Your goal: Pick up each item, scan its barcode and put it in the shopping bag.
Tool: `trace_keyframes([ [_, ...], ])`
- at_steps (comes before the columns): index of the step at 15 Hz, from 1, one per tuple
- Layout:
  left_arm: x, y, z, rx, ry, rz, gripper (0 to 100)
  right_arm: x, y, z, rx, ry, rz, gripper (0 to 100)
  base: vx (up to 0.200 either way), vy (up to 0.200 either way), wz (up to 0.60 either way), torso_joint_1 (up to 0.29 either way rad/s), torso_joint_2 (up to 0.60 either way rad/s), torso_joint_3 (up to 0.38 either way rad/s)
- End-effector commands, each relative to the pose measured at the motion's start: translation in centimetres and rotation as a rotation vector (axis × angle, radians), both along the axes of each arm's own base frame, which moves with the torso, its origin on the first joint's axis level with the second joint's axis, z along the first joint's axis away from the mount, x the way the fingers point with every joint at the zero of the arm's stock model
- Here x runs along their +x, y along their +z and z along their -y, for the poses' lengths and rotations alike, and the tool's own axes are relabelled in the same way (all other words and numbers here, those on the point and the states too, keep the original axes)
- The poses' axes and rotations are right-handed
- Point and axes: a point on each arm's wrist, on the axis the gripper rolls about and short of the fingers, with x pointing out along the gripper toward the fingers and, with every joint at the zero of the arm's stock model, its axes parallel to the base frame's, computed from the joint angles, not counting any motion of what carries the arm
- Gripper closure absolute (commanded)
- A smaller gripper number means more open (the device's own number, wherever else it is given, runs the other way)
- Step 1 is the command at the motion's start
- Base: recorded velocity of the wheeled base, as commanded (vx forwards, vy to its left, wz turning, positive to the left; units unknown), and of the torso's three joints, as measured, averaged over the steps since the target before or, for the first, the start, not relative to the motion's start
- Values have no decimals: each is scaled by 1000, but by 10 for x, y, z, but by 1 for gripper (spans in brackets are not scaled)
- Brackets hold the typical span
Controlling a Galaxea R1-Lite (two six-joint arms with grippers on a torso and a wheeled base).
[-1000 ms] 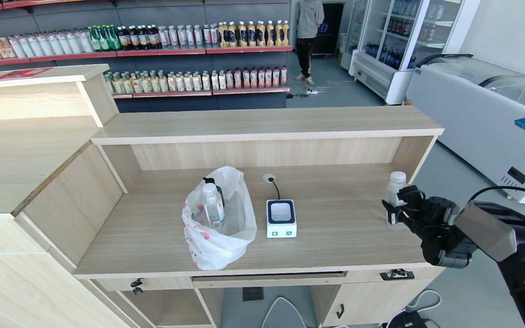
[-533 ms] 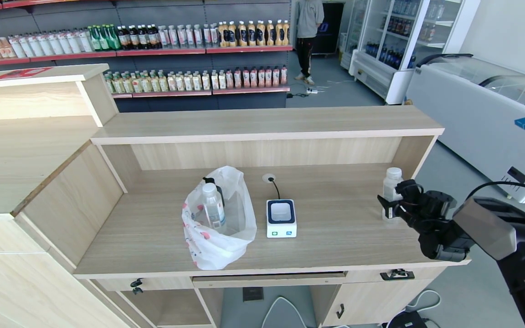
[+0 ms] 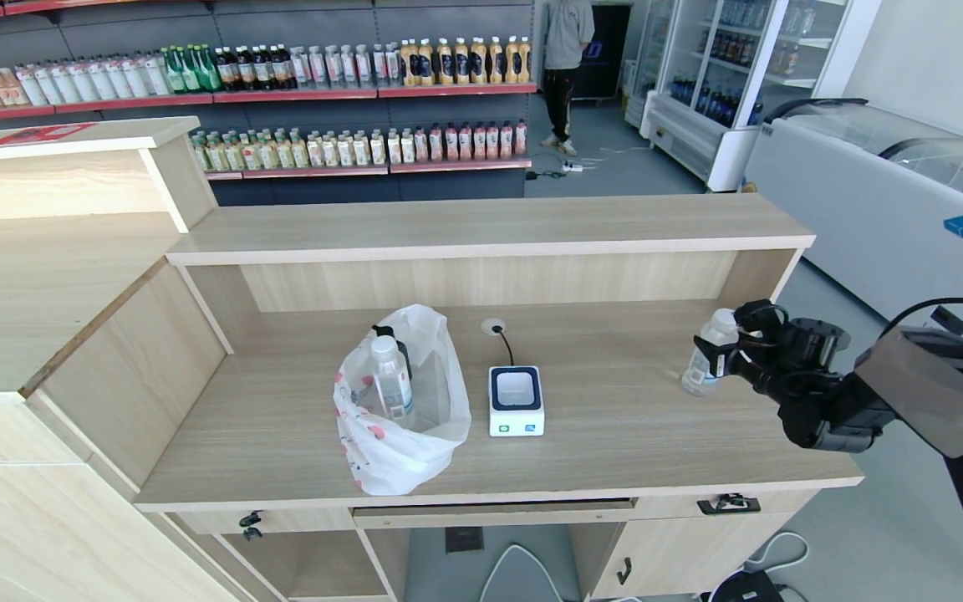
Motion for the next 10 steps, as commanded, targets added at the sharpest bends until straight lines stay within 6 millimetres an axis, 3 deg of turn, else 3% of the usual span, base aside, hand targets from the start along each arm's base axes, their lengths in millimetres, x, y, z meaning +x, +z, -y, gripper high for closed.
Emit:
trace_keyframes([
  [1,0,0,0,0,0,-1,0,-9,6,3,-1,-10,-12,100,0,0,0,0,0,0],
  [10,0,0,0,0,0,-1,0,-5,-5,12,-6,-30,-25,100,0,0,0,0,0,0],
])
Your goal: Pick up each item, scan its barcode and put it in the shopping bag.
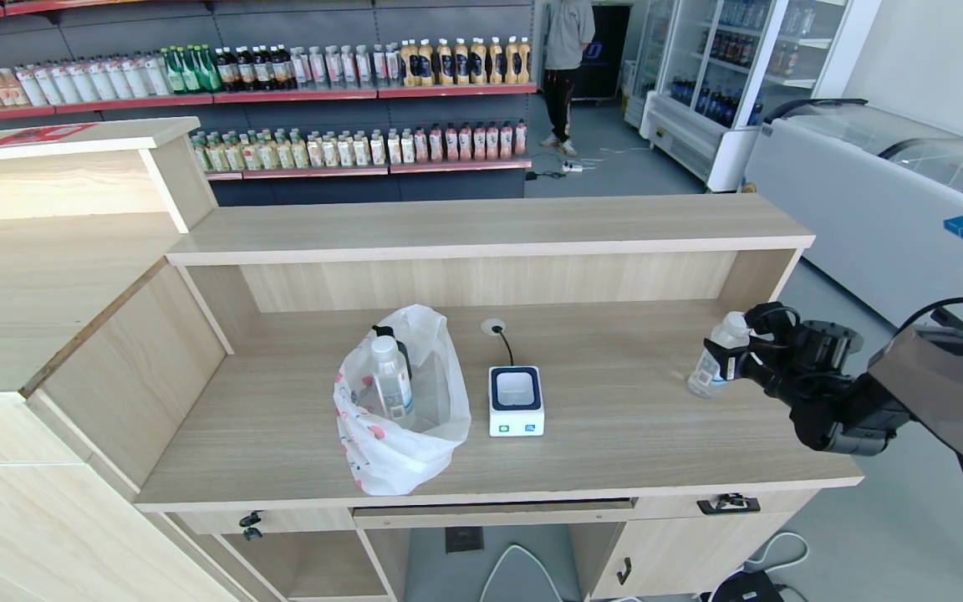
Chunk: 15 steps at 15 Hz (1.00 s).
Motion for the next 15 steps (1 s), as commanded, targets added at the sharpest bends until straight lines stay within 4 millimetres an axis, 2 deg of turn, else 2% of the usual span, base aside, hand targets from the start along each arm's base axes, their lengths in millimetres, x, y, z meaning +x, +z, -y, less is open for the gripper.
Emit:
trace_keyframes([
  [1,0,0,0,0,0,-2,0,1,-5,0,2,-1,-6,100,0,0,0,0,0,0],
  [7,0,0,0,0,0,-2,0,5,-18,2,2,-3,-45,100,0,0,0,0,0,0],
  [8,0,0,0,0,0,-1,0,5,-19,3,2,-3,-45,0,0,0,0,0,0,0],
  [15,0,0,0,0,-1,-2,0,15,-30,3,-15,4,-31,0,0,0,0,0,0,0],
])
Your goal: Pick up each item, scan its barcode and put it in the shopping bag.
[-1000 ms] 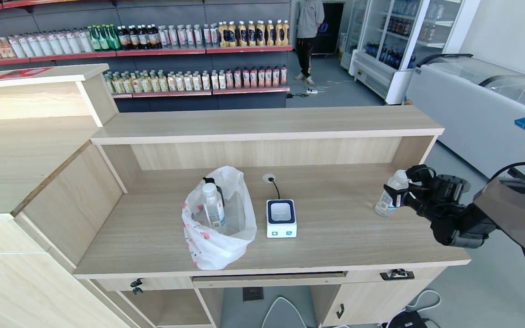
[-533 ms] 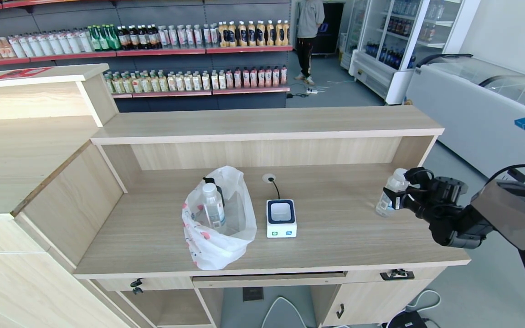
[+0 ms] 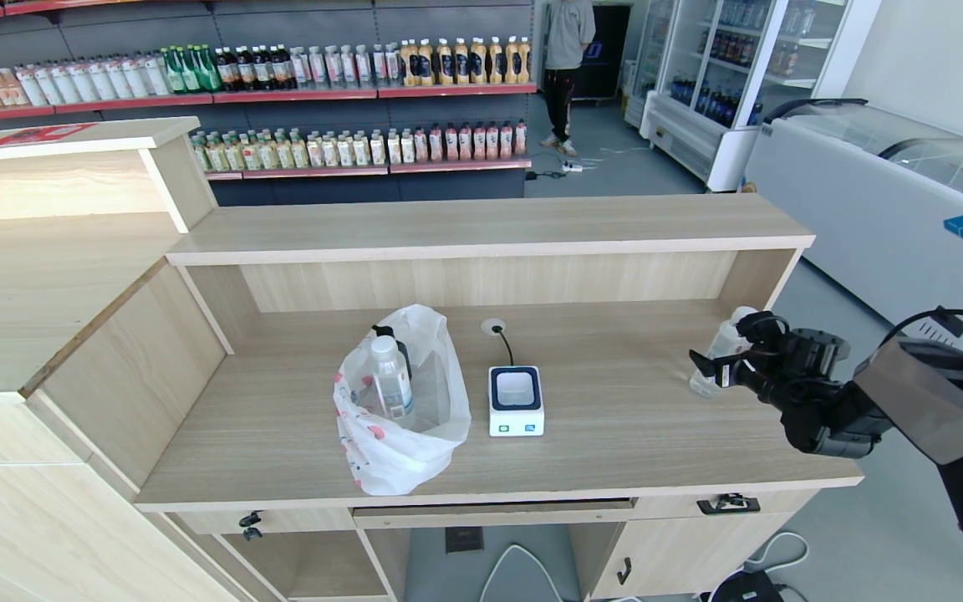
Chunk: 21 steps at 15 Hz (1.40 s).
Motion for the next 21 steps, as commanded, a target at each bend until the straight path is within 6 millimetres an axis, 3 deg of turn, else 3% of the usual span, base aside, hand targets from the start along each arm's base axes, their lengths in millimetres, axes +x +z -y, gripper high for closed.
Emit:
trace_keyframes([
  [1,0,0,0,0,0,0,0,3,-8,0,0,4,-6,0,0,0,0,0,0,0],
  [10,0,0,0,0,0,-2,0,20,-19,-16,-26,57,-7,0,0,0,0,0,0,0],
  [11,0,0,0,0,0,-2,0,20,-21,-16,-25,57,-8,100,0,0,0,0,0,0],
  [21,0,0,0,0,0,-2,0,25,-2,-12,-29,43,44,100,0,0,0,0,0,0],
])
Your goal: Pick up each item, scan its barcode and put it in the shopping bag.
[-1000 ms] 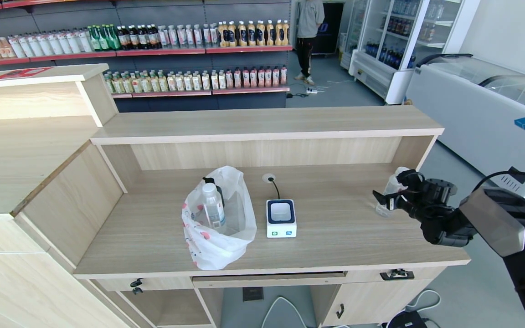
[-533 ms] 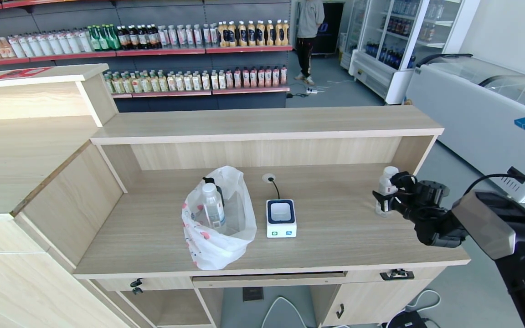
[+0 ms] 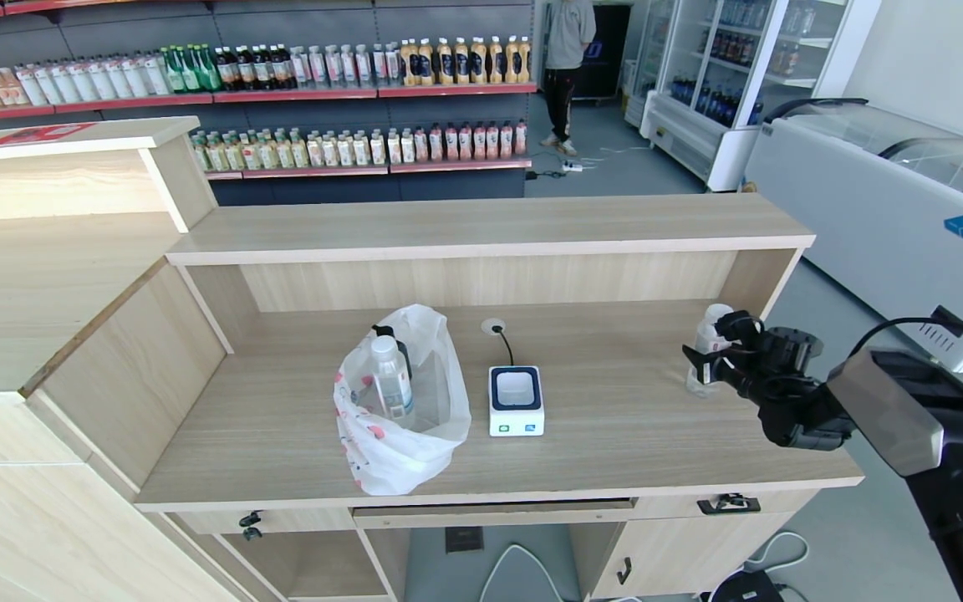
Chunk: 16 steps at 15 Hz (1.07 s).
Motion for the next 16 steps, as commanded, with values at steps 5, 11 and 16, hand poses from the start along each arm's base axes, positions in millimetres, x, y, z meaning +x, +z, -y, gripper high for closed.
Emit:
trace_keyframes([
  [5,0,0,0,-1,0,-2,0,-38,88,-14,158,-1,-99,100,0,0,0,0,0,0],
  [11,0,0,0,-1,0,-2,0,-183,276,-79,540,321,-317,100,0,0,0,0,0,0],
  [16,0,0,0,-1,0,-1,0,-255,321,-118,560,623,-331,100,0,0,0,0,0,0],
])
